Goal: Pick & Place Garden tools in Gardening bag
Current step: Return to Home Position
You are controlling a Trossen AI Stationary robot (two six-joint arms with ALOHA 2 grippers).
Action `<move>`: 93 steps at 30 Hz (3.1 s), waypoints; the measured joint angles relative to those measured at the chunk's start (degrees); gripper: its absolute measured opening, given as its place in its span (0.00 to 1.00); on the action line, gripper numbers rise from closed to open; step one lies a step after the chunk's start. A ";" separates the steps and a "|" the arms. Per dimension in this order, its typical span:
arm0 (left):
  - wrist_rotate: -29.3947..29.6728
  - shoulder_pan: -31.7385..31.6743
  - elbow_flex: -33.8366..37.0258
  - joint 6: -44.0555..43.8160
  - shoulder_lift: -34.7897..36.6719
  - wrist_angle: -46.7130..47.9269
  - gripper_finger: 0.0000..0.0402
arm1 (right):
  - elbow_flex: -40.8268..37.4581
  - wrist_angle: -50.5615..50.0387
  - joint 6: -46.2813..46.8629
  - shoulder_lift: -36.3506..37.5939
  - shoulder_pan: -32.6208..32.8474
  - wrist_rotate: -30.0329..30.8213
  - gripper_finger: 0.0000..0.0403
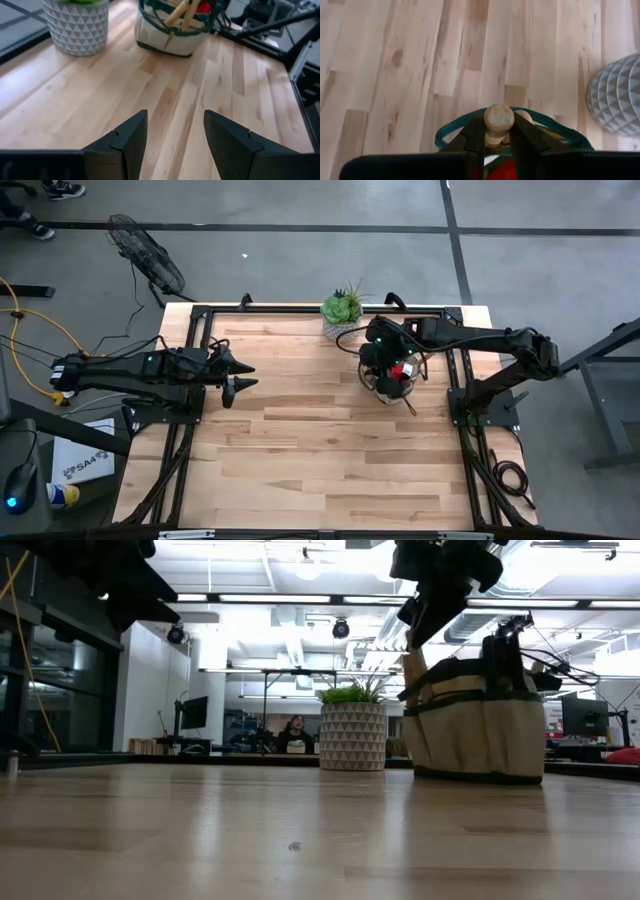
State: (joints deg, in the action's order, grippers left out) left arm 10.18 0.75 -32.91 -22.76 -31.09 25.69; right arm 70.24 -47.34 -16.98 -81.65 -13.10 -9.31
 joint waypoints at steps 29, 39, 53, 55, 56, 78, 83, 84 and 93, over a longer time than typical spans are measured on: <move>4.37 0.00 0.02 -1.92 2.53 -0.65 0.47 | 0.00 -6.52 15.90 3.00 -0.33 6.87 0.27; 5.49 0.00 0.02 -1.87 2.53 -0.59 0.47 | -0.02 -8.34 24.34 12.09 -0.45 7.95 0.28; 5.51 0.00 0.02 0.18 3.01 1.74 0.47 | -9.19 -5.61 44.80 32.32 4.36 17.55 0.26; 5.79 0.00 0.02 -0.08 3.33 1.40 0.47 | -14.61 -3.46 48.63 36.62 6.20 19.03 0.26; 6.42 0.00 -0.03 -0.74 3.36 1.32 0.47 | -17.29 -1.88 50.33 38.80 7.25 19.41 0.26; -2.17 0.03 6.61 6.13 8.77 -7.57 0.47 | -58.44 68.66 51.16 51.95 20.28 16.25 0.26; -3.23 0.01 13.59 5.73 13.26 -14.06 0.47 | -63.58 79.67 48.37 52.56 20.35 15.26 0.26; -3.70 0.00 14.75 5.59 14.33 -14.96 0.47 | -63.94 79.57 48.38 53.07 20.35 15.20 0.26; -4.03 0.02 21.31 6.21 26.93 -16.12 0.47 | -68.80 79.19 45.21 63.15 20.22 14.87 0.25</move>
State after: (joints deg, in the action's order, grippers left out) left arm 6.15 0.78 -11.59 -16.56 -4.15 9.57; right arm 1.43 31.85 28.23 -18.50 7.11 5.56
